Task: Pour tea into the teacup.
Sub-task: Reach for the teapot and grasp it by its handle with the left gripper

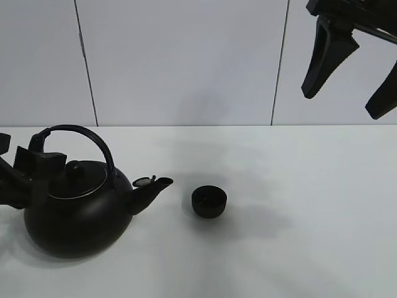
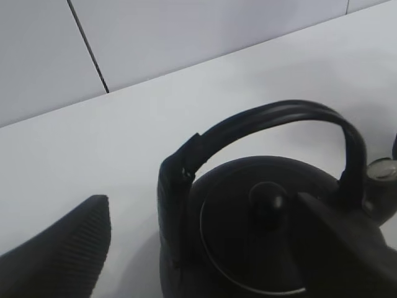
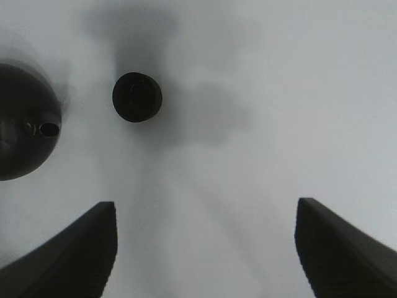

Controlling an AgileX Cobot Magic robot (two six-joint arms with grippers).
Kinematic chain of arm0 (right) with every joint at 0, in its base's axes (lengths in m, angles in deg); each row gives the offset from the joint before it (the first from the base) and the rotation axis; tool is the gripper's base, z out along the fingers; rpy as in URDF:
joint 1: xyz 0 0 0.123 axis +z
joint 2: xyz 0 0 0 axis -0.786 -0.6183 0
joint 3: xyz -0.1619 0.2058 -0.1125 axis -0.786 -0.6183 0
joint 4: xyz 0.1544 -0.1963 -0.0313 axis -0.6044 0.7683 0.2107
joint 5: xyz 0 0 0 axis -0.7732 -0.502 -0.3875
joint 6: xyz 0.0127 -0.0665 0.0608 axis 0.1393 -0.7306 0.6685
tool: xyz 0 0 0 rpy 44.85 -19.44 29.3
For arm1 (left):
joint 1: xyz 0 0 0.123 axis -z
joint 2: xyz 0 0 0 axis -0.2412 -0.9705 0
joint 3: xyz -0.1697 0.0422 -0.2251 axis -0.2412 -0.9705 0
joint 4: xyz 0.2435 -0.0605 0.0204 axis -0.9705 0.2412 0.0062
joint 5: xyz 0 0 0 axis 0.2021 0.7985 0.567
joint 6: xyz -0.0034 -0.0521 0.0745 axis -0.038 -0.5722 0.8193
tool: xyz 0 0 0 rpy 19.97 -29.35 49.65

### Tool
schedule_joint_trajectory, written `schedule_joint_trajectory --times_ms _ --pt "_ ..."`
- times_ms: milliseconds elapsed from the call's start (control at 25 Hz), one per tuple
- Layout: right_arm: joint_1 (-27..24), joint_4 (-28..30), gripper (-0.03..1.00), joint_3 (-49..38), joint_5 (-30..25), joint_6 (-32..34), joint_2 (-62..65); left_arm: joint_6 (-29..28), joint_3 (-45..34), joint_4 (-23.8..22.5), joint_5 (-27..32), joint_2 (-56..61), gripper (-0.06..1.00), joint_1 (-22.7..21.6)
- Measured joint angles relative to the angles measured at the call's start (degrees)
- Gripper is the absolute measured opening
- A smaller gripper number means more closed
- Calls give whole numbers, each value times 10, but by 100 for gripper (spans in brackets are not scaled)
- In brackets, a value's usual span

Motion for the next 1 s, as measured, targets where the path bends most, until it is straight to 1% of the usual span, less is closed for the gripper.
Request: schedule_joint_trajectory --times_ms 240,440,560,720,1000 --pt "0 2 55 0 0 0 0 -25 1 2 -83 -65 57 0" --pt "0 4 55 0 3 0 0 -30 1 14 -108 -98 57 0" --pt "0 4 55 0 7 0 0 -42 1 35 -134 -114 57 0" --pt "0 4 55 0 10 0 0 -47 3 65 -140 -120 57 0" --pt "0 4 55 0 13 0 0 -67 22 71 -141 -123 57 0"
